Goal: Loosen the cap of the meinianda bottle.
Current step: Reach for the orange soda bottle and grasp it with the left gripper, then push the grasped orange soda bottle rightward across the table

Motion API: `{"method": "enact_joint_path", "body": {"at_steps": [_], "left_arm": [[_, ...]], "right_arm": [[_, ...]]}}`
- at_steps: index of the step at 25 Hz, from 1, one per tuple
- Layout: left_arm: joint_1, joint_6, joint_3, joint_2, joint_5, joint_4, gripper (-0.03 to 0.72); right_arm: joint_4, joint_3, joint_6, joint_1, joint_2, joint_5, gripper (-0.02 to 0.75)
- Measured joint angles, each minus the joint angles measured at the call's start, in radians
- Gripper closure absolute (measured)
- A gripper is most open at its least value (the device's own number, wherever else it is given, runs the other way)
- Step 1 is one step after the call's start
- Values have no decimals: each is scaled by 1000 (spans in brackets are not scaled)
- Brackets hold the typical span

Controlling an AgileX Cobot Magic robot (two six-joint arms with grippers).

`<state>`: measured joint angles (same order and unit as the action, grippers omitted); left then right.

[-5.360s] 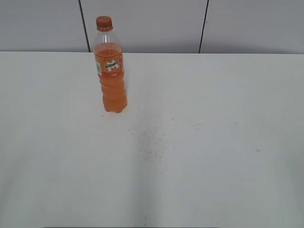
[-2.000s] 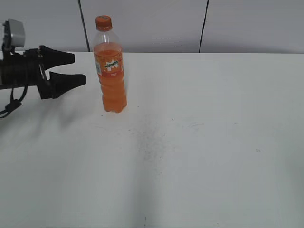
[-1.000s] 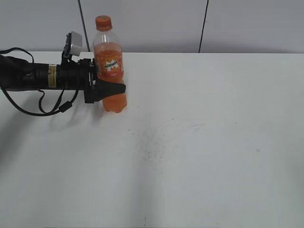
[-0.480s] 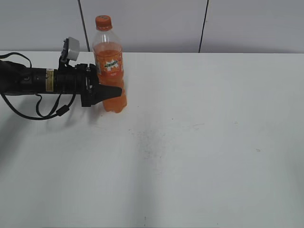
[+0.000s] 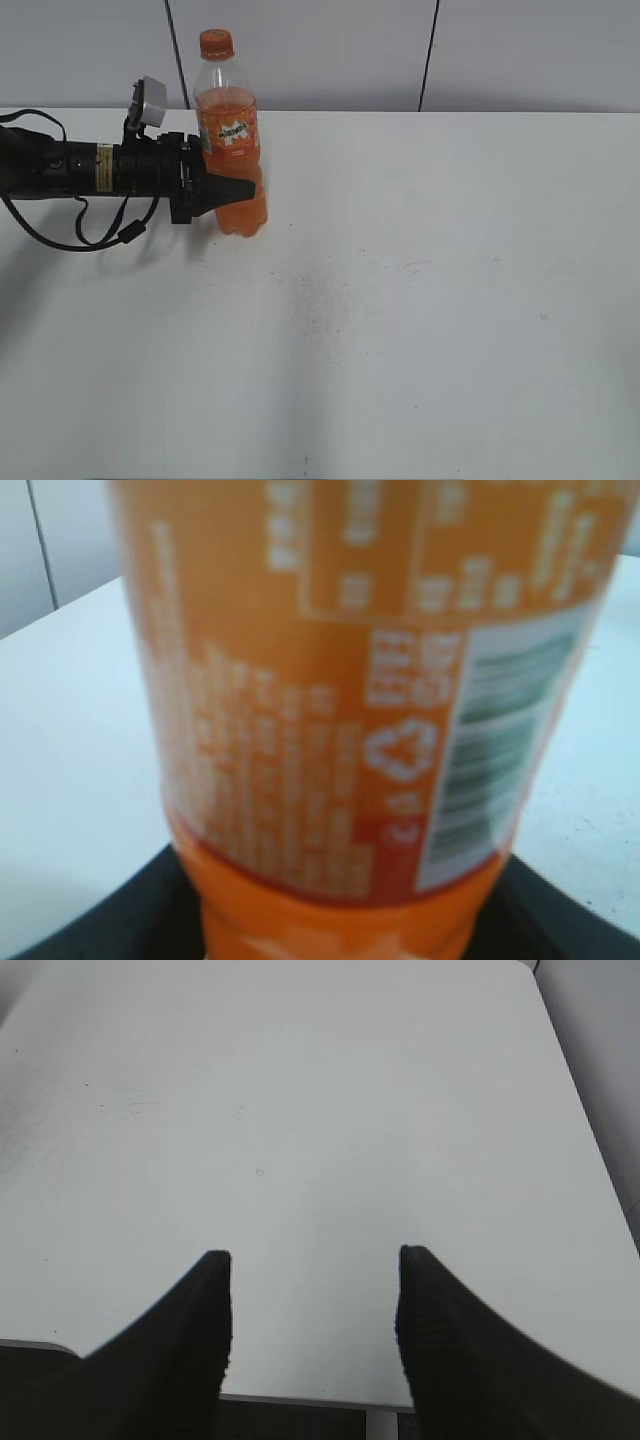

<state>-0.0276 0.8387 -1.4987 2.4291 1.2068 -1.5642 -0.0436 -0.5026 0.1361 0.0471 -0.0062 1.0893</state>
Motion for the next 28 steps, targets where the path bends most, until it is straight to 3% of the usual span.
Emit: {"method": "enact_joint_path", "body": {"at_steps": [4,10,16,22,28], "left_arm": [[-11,0,19,-32,-26,-26,284],[-63,-47,191,-171,-55,-26,284],[-187,-183,354,-271,-50,76,284],[-309,-259,385,-275,-50,124,284],[-324,-313,385,-234,-51,163,284]], "right_arm": [[0,0,0,0,0,0,338],[0,0,0,0,0,0,338],[0,0,0,0,0,0,338],[0,0,0,0,0,0,338],[0,0,0,0,0,0,338]]}}
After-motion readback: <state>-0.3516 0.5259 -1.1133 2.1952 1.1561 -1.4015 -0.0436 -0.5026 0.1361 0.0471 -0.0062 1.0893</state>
